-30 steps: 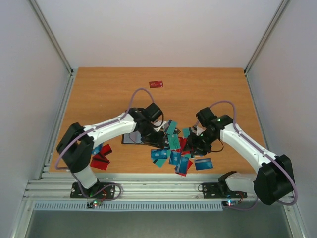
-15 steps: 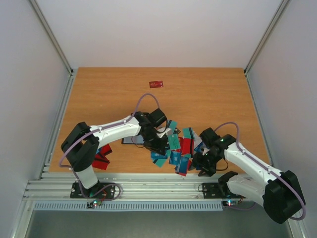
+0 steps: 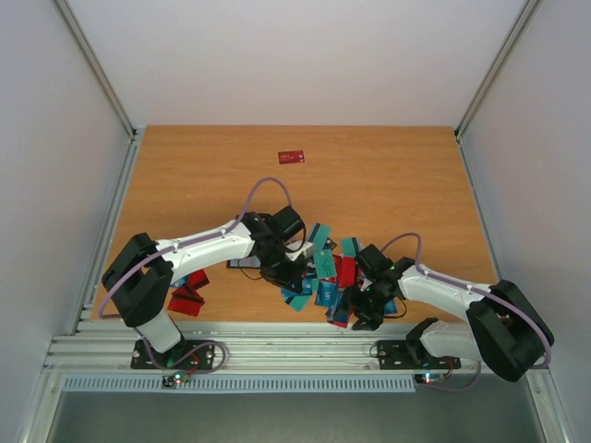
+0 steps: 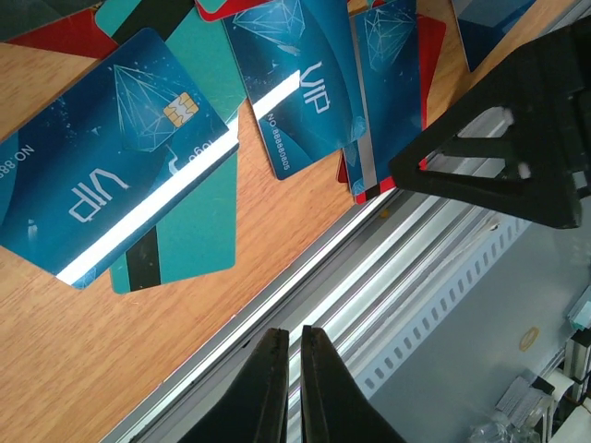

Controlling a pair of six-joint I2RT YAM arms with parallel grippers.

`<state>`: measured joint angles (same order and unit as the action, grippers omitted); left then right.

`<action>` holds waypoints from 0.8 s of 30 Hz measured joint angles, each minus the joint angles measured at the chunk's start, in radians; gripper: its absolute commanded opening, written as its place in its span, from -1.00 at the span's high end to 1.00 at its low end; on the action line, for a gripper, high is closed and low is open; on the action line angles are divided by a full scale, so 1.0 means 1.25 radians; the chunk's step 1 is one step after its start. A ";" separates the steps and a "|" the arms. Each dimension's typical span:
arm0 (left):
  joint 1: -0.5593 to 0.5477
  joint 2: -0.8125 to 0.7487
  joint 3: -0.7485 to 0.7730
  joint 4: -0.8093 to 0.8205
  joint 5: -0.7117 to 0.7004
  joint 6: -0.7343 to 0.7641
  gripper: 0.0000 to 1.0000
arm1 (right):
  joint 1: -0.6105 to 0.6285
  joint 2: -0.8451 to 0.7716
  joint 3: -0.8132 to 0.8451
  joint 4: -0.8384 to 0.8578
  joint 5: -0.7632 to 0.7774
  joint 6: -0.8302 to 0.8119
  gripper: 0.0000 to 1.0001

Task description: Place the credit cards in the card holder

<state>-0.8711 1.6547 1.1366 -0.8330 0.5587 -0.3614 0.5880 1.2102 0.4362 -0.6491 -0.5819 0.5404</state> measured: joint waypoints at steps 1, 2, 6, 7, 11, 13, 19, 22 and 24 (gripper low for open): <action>0.000 -0.001 -0.002 0.000 -0.001 0.000 0.85 | 0.008 0.014 -0.001 0.013 -0.003 0.007 -0.26; 0.000 -0.001 -0.002 0.000 -0.002 0.002 0.85 | 0.015 0.025 -0.001 0.023 -0.005 0.015 -0.25; 0.000 -0.001 -0.004 -0.002 -0.007 0.006 0.85 | 0.027 0.048 -0.003 0.047 -0.013 0.035 -0.20; 0.000 -0.001 -0.004 -0.002 -0.008 0.007 0.85 | 0.028 0.049 -0.005 0.052 -0.015 0.040 -0.17; 0.000 -0.001 -0.004 -0.005 -0.010 0.015 0.85 | 0.030 0.047 -0.014 0.066 -0.018 0.052 0.02; 0.000 -0.001 -0.004 -0.007 -0.011 0.019 0.85 | 0.032 0.046 -0.015 0.069 -0.018 0.056 0.11; 0.000 -0.001 -0.004 -0.015 -0.019 0.027 0.85 | 0.032 0.042 -0.018 0.076 -0.023 0.063 0.40; 0.000 -0.001 -0.004 -0.019 -0.021 0.030 0.85 | 0.033 0.039 -0.019 0.076 -0.023 0.064 0.53; 0.000 -0.001 -0.004 -0.020 -0.022 0.032 0.85 | 0.033 0.037 -0.019 0.076 -0.024 0.064 0.60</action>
<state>-0.8711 1.6535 1.1320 -0.8577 0.5308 -0.3214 0.6289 1.2564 0.4122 -0.5541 -0.6125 0.6209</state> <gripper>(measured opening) 0.076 0.248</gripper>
